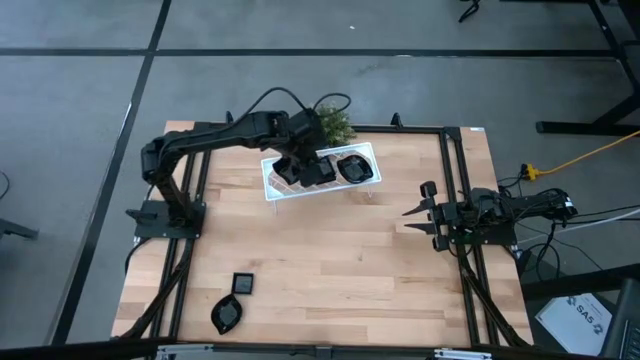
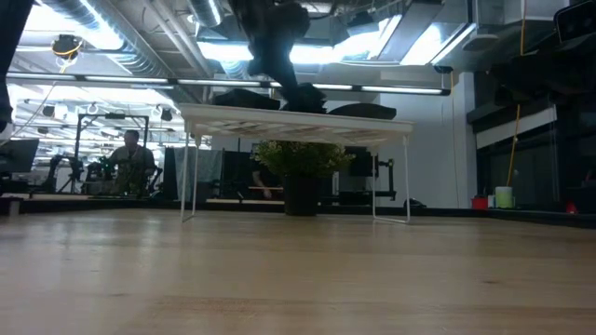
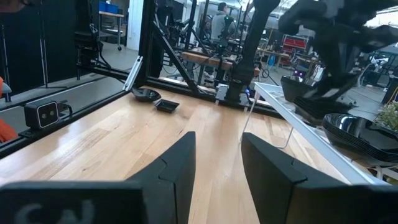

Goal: Pick & Place Mini shaped plates
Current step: Stack the square plate on top of the square plate on the shelf, then stack the leaf-shaped plate on top of the leaf-shaped plate on the shelf

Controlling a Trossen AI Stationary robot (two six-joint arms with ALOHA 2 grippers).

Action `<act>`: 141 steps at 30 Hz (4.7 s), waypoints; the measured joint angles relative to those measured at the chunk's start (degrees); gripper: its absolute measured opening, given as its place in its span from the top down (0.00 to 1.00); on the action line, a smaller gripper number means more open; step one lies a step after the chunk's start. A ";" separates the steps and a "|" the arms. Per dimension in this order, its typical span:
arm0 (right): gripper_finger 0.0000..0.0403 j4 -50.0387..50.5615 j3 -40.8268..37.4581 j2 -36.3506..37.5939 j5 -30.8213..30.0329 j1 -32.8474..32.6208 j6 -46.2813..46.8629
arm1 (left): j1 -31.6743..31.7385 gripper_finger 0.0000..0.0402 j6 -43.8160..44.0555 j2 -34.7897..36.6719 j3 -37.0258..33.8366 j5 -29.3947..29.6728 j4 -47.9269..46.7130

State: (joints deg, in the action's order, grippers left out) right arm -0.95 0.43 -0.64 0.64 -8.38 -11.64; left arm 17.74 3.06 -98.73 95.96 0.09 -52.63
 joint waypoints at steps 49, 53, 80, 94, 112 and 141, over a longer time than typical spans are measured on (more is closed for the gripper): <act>0.68 -0.02 -0.02 0.01 0.00 0.01 0.00 | -18.58 0.73 1.02 2.30 3.93 11.03 -7.42; 0.68 0.00 0.00 0.02 0.00 0.02 0.00 | -24.73 0.74 4.67 2.31 3.48 15.08 -8.97; 0.68 0.00 0.00 0.00 0.00 0.02 0.00 | -54.93 0.73 42.06 2.27 -14.58 24.79 -12.24; 0.68 -0.02 -0.02 0.00 0.00 0.00 0.00 | -60.87 0.73 56.96 2.24 -15.17 22.60 -11.68; 0.68 -0.02 -0.02 0.00 0.00 0.00 0.00 | -64.33 0.73 68.55 -1.57 -15.17 15.28 -10.77; 0.68 -0.01 -0.01 0.01 0.00 0.01 0.00 | -67.08 0.70 76.72 -7.28 -15.12 -2.26 -7.33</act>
State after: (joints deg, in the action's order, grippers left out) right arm -0.96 0.41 -0.64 0.64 -8.37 -11.64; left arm -49.34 79.78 -106.01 80.84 -2.17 -59.96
